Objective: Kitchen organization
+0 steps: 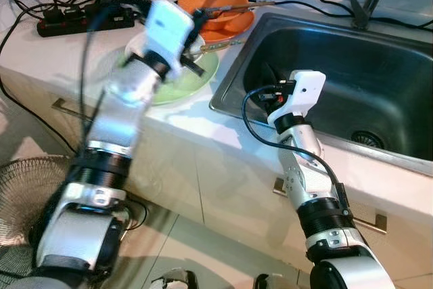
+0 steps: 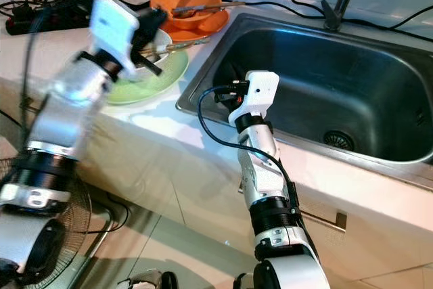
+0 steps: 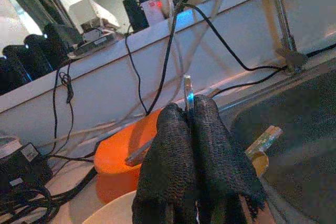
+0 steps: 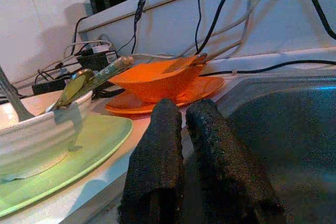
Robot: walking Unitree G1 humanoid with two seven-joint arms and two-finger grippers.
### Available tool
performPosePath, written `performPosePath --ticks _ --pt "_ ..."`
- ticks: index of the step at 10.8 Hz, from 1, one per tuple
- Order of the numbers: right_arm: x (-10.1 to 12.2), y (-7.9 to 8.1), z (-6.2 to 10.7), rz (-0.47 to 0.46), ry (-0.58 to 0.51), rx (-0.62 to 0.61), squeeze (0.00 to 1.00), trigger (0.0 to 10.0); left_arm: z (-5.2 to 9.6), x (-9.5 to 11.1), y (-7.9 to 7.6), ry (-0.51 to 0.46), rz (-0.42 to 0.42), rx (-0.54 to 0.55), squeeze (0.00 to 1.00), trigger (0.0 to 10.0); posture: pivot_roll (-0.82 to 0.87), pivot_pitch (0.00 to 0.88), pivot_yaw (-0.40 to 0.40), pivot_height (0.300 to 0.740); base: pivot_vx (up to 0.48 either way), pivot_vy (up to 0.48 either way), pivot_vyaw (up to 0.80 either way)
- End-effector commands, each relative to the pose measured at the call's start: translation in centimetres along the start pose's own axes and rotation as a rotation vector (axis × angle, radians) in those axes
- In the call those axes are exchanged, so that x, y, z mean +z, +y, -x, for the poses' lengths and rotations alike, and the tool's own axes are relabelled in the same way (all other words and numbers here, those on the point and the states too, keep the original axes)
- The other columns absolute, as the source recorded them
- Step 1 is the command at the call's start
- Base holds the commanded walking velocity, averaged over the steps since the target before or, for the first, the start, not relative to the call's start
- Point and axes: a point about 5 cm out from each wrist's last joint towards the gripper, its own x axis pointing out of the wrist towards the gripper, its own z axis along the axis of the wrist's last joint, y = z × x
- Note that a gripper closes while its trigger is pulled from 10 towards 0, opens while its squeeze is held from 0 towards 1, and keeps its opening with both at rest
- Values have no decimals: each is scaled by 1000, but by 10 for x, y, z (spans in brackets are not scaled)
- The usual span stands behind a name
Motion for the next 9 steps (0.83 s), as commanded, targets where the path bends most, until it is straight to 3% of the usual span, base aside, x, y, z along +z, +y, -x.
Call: performPosePath --ticks 1,3,5,7,9 --pt "-2 1 -1 -11 12 2 0 10000 3 7 8 -18 0 13 0 10000 47 74 28 740 0 0 0" --pt "-3 1 -1 -12 18 11 0 10000 9 16 23 -27 2 32 0 10000 54 70 22 740 0 0 0" --pt "-4 1 -2 -13 23 18 0 10000 14 32 30 -73 82 5 0 10000 64 68 20 740 0 0 0" --pt "-5 3 -3 -13 28 27 0 10000 17 34 24 -83 169 -59 0 10000 67 65 20 740 0 0 0" --pt "-5 3 -4 -12 28 32 0 10000 19 32 15 -59 176 -119 0 10000 61 59 21 740 0 0 0"
